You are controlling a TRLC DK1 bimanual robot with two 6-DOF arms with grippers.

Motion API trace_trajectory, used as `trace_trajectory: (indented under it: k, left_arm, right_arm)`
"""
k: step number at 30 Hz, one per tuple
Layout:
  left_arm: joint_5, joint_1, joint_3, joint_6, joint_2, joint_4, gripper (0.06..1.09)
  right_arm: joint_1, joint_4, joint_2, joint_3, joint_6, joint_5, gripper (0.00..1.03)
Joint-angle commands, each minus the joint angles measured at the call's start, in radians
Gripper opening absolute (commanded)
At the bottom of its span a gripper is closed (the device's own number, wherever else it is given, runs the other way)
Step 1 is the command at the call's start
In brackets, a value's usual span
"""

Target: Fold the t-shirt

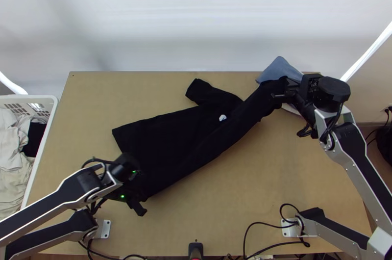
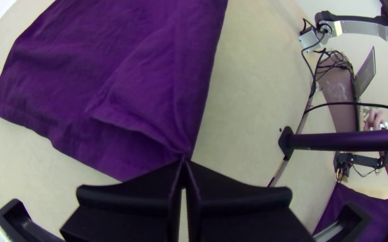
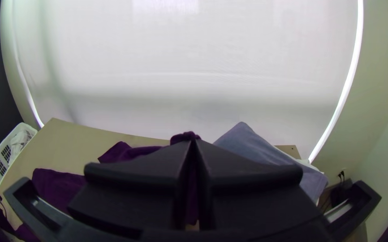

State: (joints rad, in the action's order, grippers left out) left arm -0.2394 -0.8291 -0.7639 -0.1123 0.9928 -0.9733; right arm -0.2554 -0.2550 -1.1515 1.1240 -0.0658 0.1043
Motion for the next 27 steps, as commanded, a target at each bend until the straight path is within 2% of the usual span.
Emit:
trace_trajectory:
  k: [1,3,4,6,9,15,21,23,24,27]
  left_arm:
    - [-0.005,-0.016,0.031,-0.001,0.06,-0.005,0.39]
    - [-0.005,-0.036,0.032,0.019,0.083,-0.005,0.69]
    - [-0.005,-0.053,0.031,0.02,0.089,-0.004,0.81]
    - [-0.005,-0.068,0.028,0.017,0.095,0.013,0.91]
    - [-0.003,-0.056,0.005,0.008,0.089,0.045,0.98]
    - [-0.015,0.133,-0.097,0.013,0.078,0.048,0.98]
    - [-0.098,0.314,-0.16,-0.059,0.214,0.061,0.98]
    - [-0.166,0.349,-0.181,-0.087,0.268,0.033,0.97]
    - [-0.187,0.358,-0.187,-0.101,0.287,0.025,0.95]
    - [-0.251,0.366,-0.186,-0.128,0.317,0.002,0.78]
  right_arm:
    - [-0.008,0.025,0.036,-0.027,0.017,0.0,0.03]
    - [-0.008,0.026,0.041,-0.033,0.017,0.0,0.03]
    - [-0.008,0.028,0.042,-0.033,0.017,0.0,0.03]
    - [-0.008,0.033,0.042,-0.033,0.017,0.0,0.03]
    - [-0.008,0.034,0.042,-0.032,0.018,0.0,0.03]
    - [-0.008,0.039,0.047,-0.043,0.017,0.0,0.03]
    - [-0.03,0.074,0.058,-0.078,0.006,0.0,0.03]
    - [-0.038,0.076,0.059,-0.082,0.003,0.002,0.03]
    - [-0.041,0.077,0.059,-0.084,0.003,0.002,0.03]
    - [-0.042,0.079,0.059,-0.082,0.003,0.003,0.03]
